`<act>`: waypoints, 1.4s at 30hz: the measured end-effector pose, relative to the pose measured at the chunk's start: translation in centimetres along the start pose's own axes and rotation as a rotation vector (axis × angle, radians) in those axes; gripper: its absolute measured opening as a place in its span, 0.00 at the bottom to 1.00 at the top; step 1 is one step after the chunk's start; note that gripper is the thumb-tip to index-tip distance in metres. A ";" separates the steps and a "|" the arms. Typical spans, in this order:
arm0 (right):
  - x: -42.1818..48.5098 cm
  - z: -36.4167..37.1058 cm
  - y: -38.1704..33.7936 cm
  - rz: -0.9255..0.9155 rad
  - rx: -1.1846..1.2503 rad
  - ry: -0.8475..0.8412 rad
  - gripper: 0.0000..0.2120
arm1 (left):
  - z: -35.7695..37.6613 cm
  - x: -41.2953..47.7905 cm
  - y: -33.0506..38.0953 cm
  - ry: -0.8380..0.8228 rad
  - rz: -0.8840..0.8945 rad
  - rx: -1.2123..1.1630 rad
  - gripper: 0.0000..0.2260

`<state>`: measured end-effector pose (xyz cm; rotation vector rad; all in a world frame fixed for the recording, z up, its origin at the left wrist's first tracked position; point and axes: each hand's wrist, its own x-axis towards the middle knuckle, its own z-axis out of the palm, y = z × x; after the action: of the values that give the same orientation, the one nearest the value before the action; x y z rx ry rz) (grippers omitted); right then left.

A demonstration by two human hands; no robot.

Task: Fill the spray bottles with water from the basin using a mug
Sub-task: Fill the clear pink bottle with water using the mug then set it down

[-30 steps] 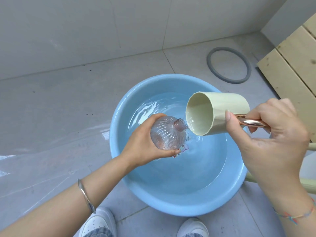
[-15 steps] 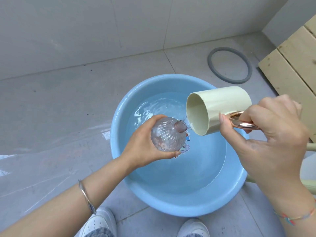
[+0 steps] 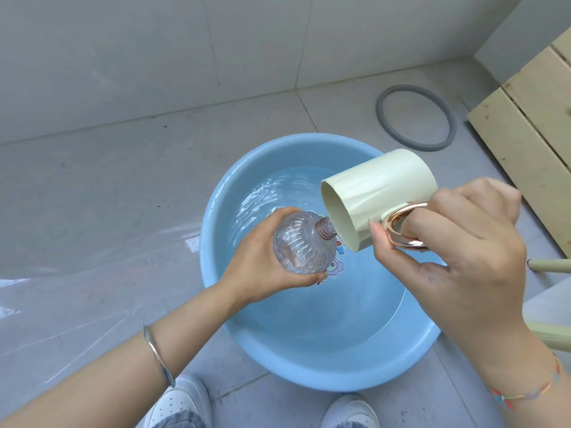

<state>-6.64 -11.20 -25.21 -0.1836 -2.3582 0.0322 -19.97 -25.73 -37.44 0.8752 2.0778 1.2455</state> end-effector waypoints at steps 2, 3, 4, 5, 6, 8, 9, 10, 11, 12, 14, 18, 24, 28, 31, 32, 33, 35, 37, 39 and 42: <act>-0.2 0.0 0.1 0.060 0.013 0.009 0.17 | 0.0 0.0 0.0 -0.003 0.003 -0.017 0.40; -0.3 -0.1 0.2 0.123 0.025 0.015 0.17 | -0.1 -0.1 -0.1 -0.003 0.004 -0.026 0.40; -0.4 -0.1 0.5 0.207 0.047 0.026 0.17 | -0.1 -0.1 -0.1 0.001 0.007 -0.029 0.40; -0.6 -0.2 0.9 0.306 0.076 0.041 0.17 | -0.1 -0.1 -0.2 0.006 0.012 -0.030 0.40; -0.8 -0.1 1.5 0.410 0.107 0.054 0.17 | -0.1 -0.1 -0.3 0.011 0.014 -0.032 0.39; -1.7 0.4 2.9 0.565 0.152 0.039 0.17 | -0.2 -0.1 -0.3 0.021 0.014 -0.035 0.39; -2.3 0.8 3.5 0.599 0.153 0.001 0.17 | -0.3 -0.1 -0.4 0.025 0.015 -0.037 0.39; -3.0 1.4 4.0 0.610 0.135 -0.054 0.16 | -0.3 0.0 -0.4 0.029 0.015 -0.040 0.39; -3.8 2.0 4.3 0.602 0.103 -0.115 0.16 | -0.4 0.0 -0.5 0.033 0.011 -0.042 0.38; -4.8 2.6 4.5 0.580 0.065 -0.172 0.15 | -0.4 0.1 -0.5 0.038 0.006 -0.044 0.38; -6.5 3.5 4.9 0.527 0.003 -0.257 0.15 | -0.5 0.1 -0.7 0.046 -0.003 -0.052 0.38; -8.5 4.5 5.2 0.448 -0.059 -0.332 0.13 | -0.5 0.1 -0.9 0.059 -0.011 -0.054 0.38; -9.9 5.6 5.0 0.428 -0.067 -0.374 0.15 | -0.3 0.1 -1.0 0.071 -0.012 -0.070 0.40; -9.7 5.7 4.8 0.529 0.020 -0.365 0.16 | -0.3 0.2 -1.0 0.072 -0.007 -0.073 0.40; -9.1 5.0 4.8 0.689 0.146 -0.307 0.17 | -0.3 0.1 -1.0 0.071 -0.006 -0.065 0.40; -8.8 4.6 4.8 0.750 0.204 -0.270 0.18 | -0.3 0.1 -1.0 0.070 -0.006 -0.066 0.40; -8.5 4.3 4.9 0.816 0.262 -0.230 0.19 | -0.4 0.1 -1.0 0.071 -0.006 -0.066 0.40; -7.8 3.7 4.9 0.924 0.348 -0.160 0.19 | -0.4 0.1 -0.9 0.072 -0.004 -0.061 0.39; -6.9 3.3 4.7 0.974 0.416 -0.103 0.20 | -0.4 0.1 -0.9 0.073 -0.001 -0.053 0.38; -5.8 3.0 4.3 0.988 0.486 -0.051 0.19 | -0.4 0.1 -0.8 0.072 -0.005 -0.058 0.39; -4.3 2.3 3.2 0.948 0.512 -0.010 0.18 | -0.3 0.1 -0.7 0.065 -0.012 -0.065 0.39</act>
<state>-4.84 -8.53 -30.12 -1.0079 -1.9816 1.0628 -20.41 -26.10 -38.00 0.8022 2.0778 1.3435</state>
